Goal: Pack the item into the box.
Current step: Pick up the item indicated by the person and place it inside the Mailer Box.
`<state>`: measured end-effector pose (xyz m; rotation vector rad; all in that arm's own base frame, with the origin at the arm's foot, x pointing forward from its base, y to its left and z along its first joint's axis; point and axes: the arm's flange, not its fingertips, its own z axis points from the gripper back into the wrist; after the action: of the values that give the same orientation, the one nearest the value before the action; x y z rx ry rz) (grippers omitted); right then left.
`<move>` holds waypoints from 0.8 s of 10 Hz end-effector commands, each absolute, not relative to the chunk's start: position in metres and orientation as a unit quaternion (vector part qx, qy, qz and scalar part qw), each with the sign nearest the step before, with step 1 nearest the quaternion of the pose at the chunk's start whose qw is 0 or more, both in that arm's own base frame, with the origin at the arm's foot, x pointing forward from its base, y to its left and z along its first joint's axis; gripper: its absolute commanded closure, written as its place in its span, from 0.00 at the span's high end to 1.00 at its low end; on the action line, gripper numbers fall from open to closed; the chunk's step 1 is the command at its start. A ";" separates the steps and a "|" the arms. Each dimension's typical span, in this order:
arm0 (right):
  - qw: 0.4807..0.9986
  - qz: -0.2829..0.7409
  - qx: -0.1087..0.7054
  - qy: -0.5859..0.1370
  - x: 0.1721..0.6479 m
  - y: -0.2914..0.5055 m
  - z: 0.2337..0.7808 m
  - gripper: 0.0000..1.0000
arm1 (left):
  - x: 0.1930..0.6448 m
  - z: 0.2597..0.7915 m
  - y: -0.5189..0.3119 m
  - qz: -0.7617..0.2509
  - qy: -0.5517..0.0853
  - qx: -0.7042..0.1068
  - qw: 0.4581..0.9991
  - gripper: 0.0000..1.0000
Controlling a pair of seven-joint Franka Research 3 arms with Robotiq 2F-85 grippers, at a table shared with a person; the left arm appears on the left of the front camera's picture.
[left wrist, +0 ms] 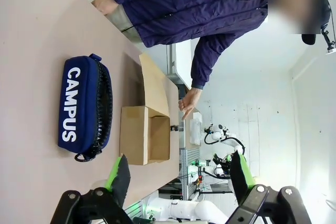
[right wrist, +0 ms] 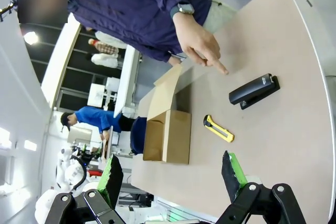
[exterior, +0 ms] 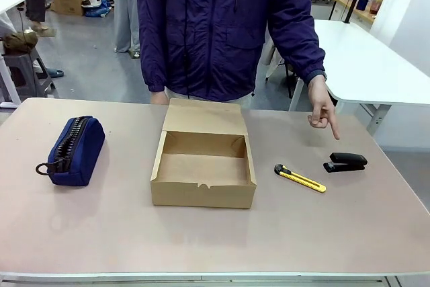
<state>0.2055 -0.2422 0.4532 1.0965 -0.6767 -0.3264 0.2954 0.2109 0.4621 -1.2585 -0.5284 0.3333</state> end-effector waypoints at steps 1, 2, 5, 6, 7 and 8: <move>0.784 -0.140 0.510 -0.325 0.207 -0.245 0.457 1.00 | 0.297 0.464 0.212 0.144 -0.252 -0.583 0.759 1.00; 0.784 -0.140 0.510 -0.325 0.207 -0.245 0.457 1.00 | 0.297 0.464 0.212 0.144 -0.252 -0.583 0.759 1.00; 0.840 -0.094 0.444 -0.297 0.241 -0.228 0.472 1.00 | 0.297 0.464 0.212 0.144 -0.252 -0.583 0.759 1.00; 0.859 -0.039 0.421 -0.290 0.266 -0.215 0.482 1.00 | 0.297 0.464 0.212 0.144 -0.252 -0.583 0.759 1.00; 0.880 0.002 0.385 -0.279 0.292 -0.198 0.490 1.00 | 0.297 0.464 0.212 0.144 -0.252 -0.583 0.759 1.00; 0.897 0.065 0.350 -0.262 0.322 -0.178 0.495 1.00 | 0.297 0.464 0.212 0.144 -0.252 -0.583 0.759 1.00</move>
<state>0.2938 -0.1768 0.4973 0.8303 -0.5539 0.0028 0.2967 0.2111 0.4611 -1.2587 -0.5250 0.3349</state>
